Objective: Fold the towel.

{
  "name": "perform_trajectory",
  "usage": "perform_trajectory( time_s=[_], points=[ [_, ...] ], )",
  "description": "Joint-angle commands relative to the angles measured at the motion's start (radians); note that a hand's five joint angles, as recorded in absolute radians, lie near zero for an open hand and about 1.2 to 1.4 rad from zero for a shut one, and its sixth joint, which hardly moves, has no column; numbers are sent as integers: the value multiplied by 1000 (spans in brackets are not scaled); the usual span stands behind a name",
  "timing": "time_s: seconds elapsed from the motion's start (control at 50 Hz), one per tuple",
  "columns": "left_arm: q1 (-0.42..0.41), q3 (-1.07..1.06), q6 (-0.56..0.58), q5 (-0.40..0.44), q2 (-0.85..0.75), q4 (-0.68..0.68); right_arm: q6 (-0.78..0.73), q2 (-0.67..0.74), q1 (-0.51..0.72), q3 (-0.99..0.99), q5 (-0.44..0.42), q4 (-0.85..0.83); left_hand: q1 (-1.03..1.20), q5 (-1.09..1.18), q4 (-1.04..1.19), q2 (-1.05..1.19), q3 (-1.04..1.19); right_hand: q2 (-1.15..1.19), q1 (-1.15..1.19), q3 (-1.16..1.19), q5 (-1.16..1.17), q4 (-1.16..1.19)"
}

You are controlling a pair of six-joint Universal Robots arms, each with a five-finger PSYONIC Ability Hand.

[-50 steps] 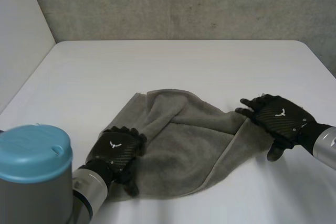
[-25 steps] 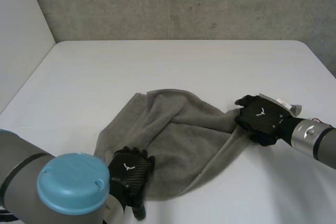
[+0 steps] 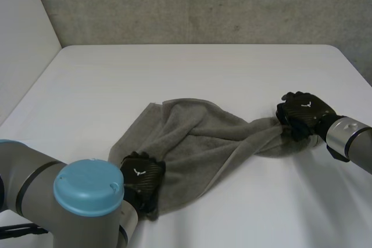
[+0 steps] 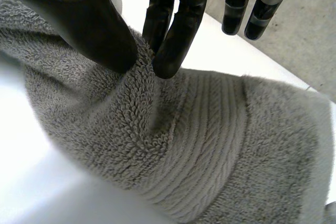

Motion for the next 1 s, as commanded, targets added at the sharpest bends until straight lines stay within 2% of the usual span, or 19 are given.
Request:
perform_trajectory(
  time_s=[0.02, 0.04, 0.08, 0.1, 0.12, 0.14, 0.28, 0.32, 0.36, 0.48, 0.64, 0.86, 1.0],
  points=[
    [33, 2, 0, 6, -26, 31, -2, -14, -1, 33, -6, 4, 599, 594, -47, 599, -38, 70, 110, 19, 73, 30],
    [41, 0, 0, 10, -30, 37, -2, -14, -1, 33, -6, 4, 654, 649, -47, 654, -38, 70, 110, 19, 73, 30],
    [44, 2, 0, 12, -36, 37, -1, -28, -3, 36, -6, 1, 625, 621, -47, 626, -38, 70, 110, 19, 73, 30],
    [45, 2, 2, 10, -42, 37, -1, -28, -3, 36, -6, 1, 451, 446, -47, 451, -38, 70, 110, 19, 73, 30],
    [45, 2, 2, 10, -43, 37, -1, -30, -6, 34, -5, 1, 449, 444, -47, 449, -38, 70, 110, 19, 73, 30],
    [44, 2, 4, 10, -46, 37, 1, -30, -15, 30, -3, 2, 161, 157, -47, 161, -38, 70, 110, 19, 73, 30],
    [38, -1, 8, 9, -35, 22, 2, -24, -24, 2, 9, 1, -9, -14, -47, -9, -38, 70, 110, 19, 73, 30],
    [34, -6, 10, 7, -29, 2, 5, -17, -23, -9, 15, 1, -205, -209, -47, -205, -38, 70, 110, 19, 73, 30],
    [33, -7, 10, 6, -21, -12, 37, -11, -20, -33, 37, 1, -246, -251, -47, -246, -38, 70, 110, 19, 73, 30],
    [34, -20, 10, 4, 28, -53, 130, 27, -13, -105, 49, -2, -247, -251, -47, -247, -38, 70, 110, 19, 73, 30],
    [33, -43, 10, 4, 99, -86, 160, 73, -12, -183, 80, 1, -247, -251, -47, -247, -38, 70, 110, 19, 73, 30],
    [33, -43, 10, 10, 178, -90, 177, 76, -10, -157, 74, 1, -247, -251, -47, -247, -38, 70, 110, 19, 73, 30],
    [27, -55, 8, 12, 188, -165, 176, 75, -18, -142, 74, -1, -247, -251, -47, -247, -38, 70, 110, 19, 73, 30]
  ],
)
